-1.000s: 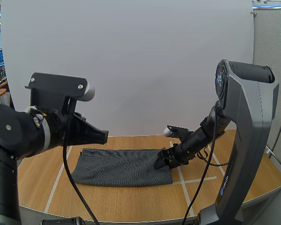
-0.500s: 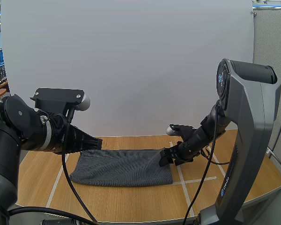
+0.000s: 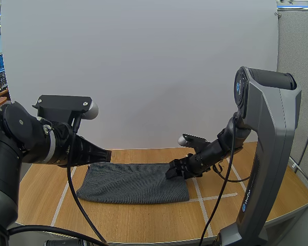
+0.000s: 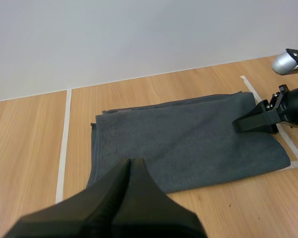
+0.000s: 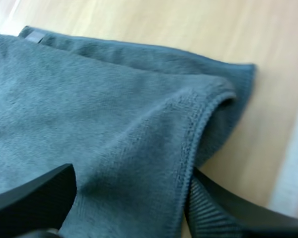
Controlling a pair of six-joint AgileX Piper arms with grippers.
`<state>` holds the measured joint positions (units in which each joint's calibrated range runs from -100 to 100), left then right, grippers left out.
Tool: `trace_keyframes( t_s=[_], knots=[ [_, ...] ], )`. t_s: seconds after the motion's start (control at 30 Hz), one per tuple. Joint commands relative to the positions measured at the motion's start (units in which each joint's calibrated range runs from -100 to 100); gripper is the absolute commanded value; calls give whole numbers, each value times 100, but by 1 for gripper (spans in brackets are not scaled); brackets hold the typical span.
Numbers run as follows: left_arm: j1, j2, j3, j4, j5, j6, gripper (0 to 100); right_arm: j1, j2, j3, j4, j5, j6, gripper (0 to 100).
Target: Fold the towel
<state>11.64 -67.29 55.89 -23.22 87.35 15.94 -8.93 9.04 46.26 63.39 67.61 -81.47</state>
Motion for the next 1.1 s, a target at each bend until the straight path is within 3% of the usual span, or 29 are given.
trace_keyframes(
  t_s=[0.0, 0.17, 0.23, 0.27, 0.3, 0.33, 0.37, 0.4, 0.8, 1.07],
  knots=[
    [7, 12, -326, 17, 68, -34, 0, 600, 219, 92, -193, -18, -56, 100],
    [7, -1, -328, 17, -8, 81, 0, 619, 219, 92, -152, -60, -56, 100],
    [7, -1, -328, 17, -8, 81, 0, 619, 219, 92, -152, -60, -56, 77],
    [7, -1, -328, 17, -8, 81, 0, 619, 219, 92, -140, -60, -56, 57],
    [7, -1, -328, 17, -8, 81, 0, 619, 219, 92, -128, -60, -56, 47],
    [7, -1, -328, 17, -8, 81, 0, 619, 219, 92, -105, -60, -56, 22],
    [7, -1, -328, 17, -8, 81, 0, 619, 219, 92, -90, -60, -56, 16],
    [7, -1, -328, 17, -8, 81, 0, 619, 193, 92, -51, -60, -56, 0],
    [7, -1, -403, 39, 76, -151, 0, 619, -732, 92, 26, 644, -82, 0],
    [7, -12, -1580, 474, 607, -715, 0, 619, -1171, 19, 176, 1111, -84, 0]
  ],
)
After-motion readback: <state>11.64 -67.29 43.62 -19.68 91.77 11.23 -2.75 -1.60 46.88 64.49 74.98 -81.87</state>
